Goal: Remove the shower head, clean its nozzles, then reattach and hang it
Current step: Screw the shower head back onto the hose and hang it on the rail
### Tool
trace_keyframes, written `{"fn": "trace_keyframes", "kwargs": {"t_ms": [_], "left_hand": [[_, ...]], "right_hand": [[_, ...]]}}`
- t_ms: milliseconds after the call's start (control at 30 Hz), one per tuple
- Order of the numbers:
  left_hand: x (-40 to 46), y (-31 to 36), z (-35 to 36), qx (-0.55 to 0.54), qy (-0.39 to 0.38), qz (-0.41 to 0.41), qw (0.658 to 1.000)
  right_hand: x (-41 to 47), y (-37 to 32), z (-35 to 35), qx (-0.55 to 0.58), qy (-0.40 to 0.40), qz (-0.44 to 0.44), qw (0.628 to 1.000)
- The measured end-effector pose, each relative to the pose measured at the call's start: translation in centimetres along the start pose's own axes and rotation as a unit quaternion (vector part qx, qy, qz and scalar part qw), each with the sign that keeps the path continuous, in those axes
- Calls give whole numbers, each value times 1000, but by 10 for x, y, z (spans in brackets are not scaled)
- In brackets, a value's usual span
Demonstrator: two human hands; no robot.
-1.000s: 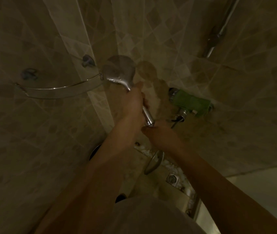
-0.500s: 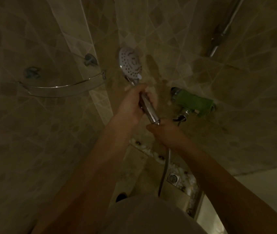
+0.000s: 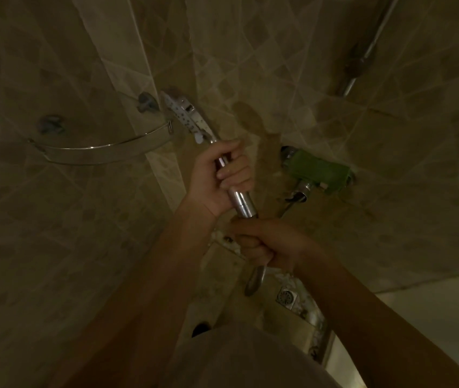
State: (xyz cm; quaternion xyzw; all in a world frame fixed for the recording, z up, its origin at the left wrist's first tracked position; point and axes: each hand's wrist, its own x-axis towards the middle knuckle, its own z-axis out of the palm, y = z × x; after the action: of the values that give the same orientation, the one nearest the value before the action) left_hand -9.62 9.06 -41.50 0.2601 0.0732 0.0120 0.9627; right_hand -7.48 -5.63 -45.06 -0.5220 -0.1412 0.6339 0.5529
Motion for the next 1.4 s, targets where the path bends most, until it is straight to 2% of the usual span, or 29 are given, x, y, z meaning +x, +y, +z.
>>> {"fn": "trace_keyframes", "kwargs": {"t_ms": [67, 167, 233, 267, 300, 333, 400, 467, 500, 533, 567, 600, 667, 733, 767, 833, 900, 967, 1000, 1033, 1067, 1100, 1167, 1233, 1267, 1300, 1333, 1367, 1400], "left_hand": [[4, 0, 4, 61, 100, 23, 993], [12, -6, 11, 107, 245, 72, 961], [16, -11, 14, 113, 315, 104, 936], [16, -12, 12, 113, 335, 115, 928], [15, -10, 9, 100, 328, 115, 932], [14, -8, 5, 77, 290, 99, 949], [8, -2, -3, 8, 142, 53, 988], [2, 3, -6, -52, 35, 28, 998], [2, 3, -4, -54, 41, 28, 997], [3, 3, -2, -36, 74, 28, 996], [6, 2, 1, 1, 129, 28, 991], [9, 0, 4, 39, 184, 26, 982], [17, -6, 10, 70, 272, 27, 960], [23, -15, 16, 80, 324, 40, 942], [25, -20, 17, 88, 347, 55, 932], [25, -24, 15, 86, 350, 82, 929], [21, -20, 8, 59, 262, 62, 961], [15, -14, 1, 9, 99, 17, 995], [13, -11, -2, -25, 23, 1, 999], [11, -10, -1, -50, -21, -6, 999], [12, -9, 1, -52, -19, -5, 998], [15, -10, 3, -34, 20, -5, 999], [22, -13, 9, 46, 171, 6, 984], [29, -19, 13, 110, 294, 31, 949], [31, -22, 14, 121, 327, 41, 936], [32, -24, 13, 111, 344, 45, 931], [30, -24, 11, 83, 339, 44, 936], [27, -22, 7, 52, 304, 36, 950], [24, -20, 3, 24, 245, 22, 969]], "right_hand": [[1, -3, 2, -61, 104, -51, 991], [3, -6, 1, -242, 278, -116, 922], [5, -5, 1, -316, 323, -123, 884], [6, -4, 2, -324, 320, -116, 883], [5, -2, 2, -304, 303, -105, 897], [3, -1, 3, -252, 271, -88, 925], [-1, 0, 4, -87, 141, -36, 985], [-5, -2, 5, 22, 32, -10, 999], [-5, -3, 6, 31, 25, -18, 999], [-4, -5, 8, 10, 57, -31, 998], [-1, -7, 8, -39, 121, -50, 991], [0, -8, 7, -106, 196, -72, 972], [3, -9, -3, -244, 312, -104, 912], [4, -7, -10, -340, 343, -125, 867], [4, -5, -11, -362, 340, -134, 858], [4, 0, -11, -331, 318, -144, 876], [-1, 2, -12, -194, 245, -104, 944], [-8, 0, -14, -39, 88, -31, 995], [-11, -1, -14, 9, 19, -7, 1000], [-12, -2, -14, 34, -22, 0, 999], [-12, -3, -14, 40, -28, -2, 999], [-9, -3, -13, 30, 3, -11, 999], [-4, -4, -10, -52, 144, -51, 987], [0, -4, -8, -197, 288, -98, 932], [2, -3, -8, -264, 327, -120, 899], [4, -2, -8, -307, 342, -138, 877], [4, -1, -8, -321, 337, -143, 874], [3, 0, -8, -300, 313, -132, 891], [1, 0, -8, -240, 269, -110, 926]]}}
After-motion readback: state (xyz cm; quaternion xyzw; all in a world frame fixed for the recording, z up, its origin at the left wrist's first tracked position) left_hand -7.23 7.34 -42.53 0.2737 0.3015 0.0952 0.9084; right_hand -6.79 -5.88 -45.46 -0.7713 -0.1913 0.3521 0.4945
